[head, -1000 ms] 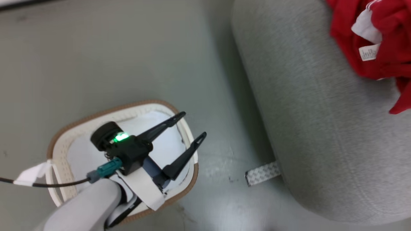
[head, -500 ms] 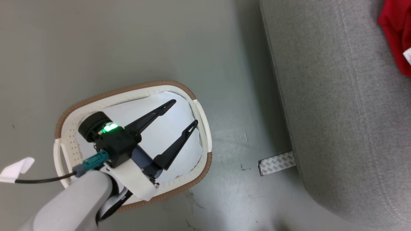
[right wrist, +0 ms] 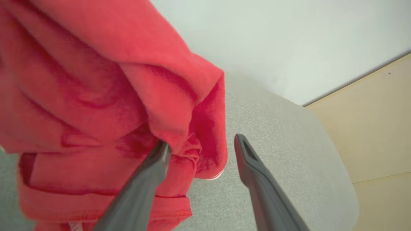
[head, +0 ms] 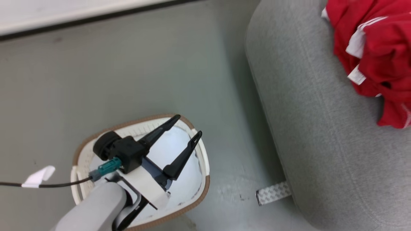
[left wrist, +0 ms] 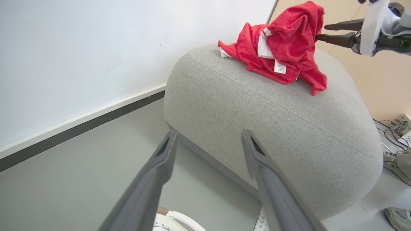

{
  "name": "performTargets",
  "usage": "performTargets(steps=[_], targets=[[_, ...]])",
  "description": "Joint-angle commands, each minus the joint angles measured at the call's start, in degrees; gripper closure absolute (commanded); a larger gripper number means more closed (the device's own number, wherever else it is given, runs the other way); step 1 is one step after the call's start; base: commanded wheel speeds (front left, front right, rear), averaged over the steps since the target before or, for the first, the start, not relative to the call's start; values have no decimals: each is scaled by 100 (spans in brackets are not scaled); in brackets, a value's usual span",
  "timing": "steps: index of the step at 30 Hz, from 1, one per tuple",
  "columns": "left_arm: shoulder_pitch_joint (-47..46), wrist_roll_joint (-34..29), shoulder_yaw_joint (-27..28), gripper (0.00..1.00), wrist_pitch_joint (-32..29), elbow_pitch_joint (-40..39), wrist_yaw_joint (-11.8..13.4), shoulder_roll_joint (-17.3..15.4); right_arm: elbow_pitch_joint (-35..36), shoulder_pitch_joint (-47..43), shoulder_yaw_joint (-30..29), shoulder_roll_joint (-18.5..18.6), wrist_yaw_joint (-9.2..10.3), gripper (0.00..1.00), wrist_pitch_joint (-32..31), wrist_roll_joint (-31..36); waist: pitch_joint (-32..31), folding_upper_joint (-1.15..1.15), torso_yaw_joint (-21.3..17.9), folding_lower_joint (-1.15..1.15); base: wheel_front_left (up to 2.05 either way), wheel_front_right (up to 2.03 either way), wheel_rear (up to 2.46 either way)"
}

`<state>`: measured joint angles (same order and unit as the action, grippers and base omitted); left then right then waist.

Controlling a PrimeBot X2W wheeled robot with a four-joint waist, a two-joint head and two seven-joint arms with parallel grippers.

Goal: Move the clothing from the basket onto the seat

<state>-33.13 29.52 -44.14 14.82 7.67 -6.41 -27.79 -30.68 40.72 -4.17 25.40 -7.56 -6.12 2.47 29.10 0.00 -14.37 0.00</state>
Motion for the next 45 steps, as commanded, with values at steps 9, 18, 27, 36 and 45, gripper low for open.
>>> performTargets(steps=[9,18,27,36,45], targets=[[430,131,478,0,32,422,162,518,496,-610,560,637,15,0,467,-897,-1499,0,287,0,0,0,0],[867,-192,1549,0,33,495,383,814,1430,-1119,818,175,15,0,897,-1431,-2200,0,700,0,0,0,0],[1594,-464,2998,0,32,347,369,1100,2102,-2100,679,-808,14,0,1433,-1358,-2498,0,1043,0,0,0,0],[2134,-929,3919,0,33,403,150,1428,2091,-2877,681,-1654,15,0,1960,-1261,-2496,0,1208,0,0,0,0],[2729,-1272,4606,0,33,377,-67,1811,2164,-3350,895,-2152,14,0,2132,-1321,-2458,0,1156,0,0,0,0]])
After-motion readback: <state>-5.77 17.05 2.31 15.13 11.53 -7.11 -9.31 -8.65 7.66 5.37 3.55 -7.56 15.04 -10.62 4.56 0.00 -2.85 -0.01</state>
